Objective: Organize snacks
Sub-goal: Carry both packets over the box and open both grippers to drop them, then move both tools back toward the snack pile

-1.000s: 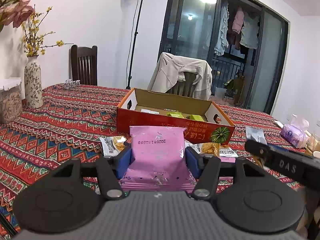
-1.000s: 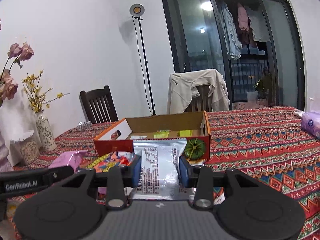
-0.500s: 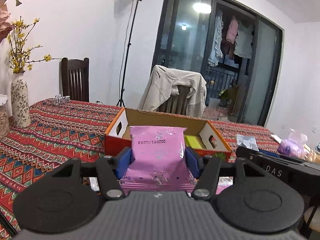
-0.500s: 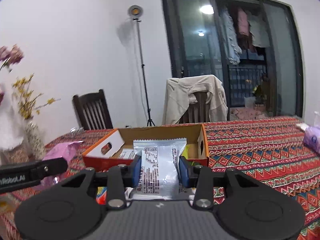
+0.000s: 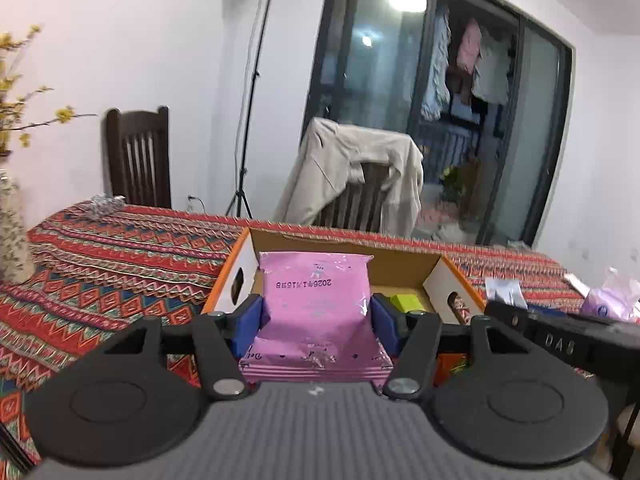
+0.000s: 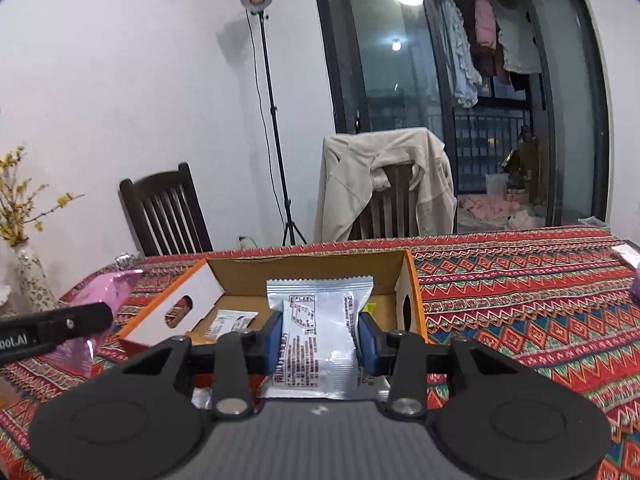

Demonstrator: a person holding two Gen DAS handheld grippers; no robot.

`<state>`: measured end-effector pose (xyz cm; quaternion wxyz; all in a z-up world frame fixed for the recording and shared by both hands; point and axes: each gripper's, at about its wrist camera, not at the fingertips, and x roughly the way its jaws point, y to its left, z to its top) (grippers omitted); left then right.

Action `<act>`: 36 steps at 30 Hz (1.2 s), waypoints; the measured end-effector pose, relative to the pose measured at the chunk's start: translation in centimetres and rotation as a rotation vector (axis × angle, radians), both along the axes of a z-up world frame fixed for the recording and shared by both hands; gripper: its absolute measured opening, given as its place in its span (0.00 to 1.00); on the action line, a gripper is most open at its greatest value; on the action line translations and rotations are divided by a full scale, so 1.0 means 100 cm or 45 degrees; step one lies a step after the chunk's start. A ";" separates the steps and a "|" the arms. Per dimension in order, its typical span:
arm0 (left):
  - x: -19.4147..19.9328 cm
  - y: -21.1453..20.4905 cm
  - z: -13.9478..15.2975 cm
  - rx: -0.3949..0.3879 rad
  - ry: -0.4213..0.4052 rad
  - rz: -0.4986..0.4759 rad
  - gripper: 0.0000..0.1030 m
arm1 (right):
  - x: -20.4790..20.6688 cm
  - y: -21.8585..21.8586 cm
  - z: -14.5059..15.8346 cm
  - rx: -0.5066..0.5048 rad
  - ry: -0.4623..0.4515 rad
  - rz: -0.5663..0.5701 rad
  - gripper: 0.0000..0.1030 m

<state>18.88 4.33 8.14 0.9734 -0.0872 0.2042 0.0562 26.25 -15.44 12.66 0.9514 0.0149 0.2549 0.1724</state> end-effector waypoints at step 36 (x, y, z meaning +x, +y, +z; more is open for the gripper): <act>0.104 0.039 -0.035 0.036 -0.018 0.142 1.00 | 0.091 0.021 -0.052 -0.019 0.044 -0.011 0.99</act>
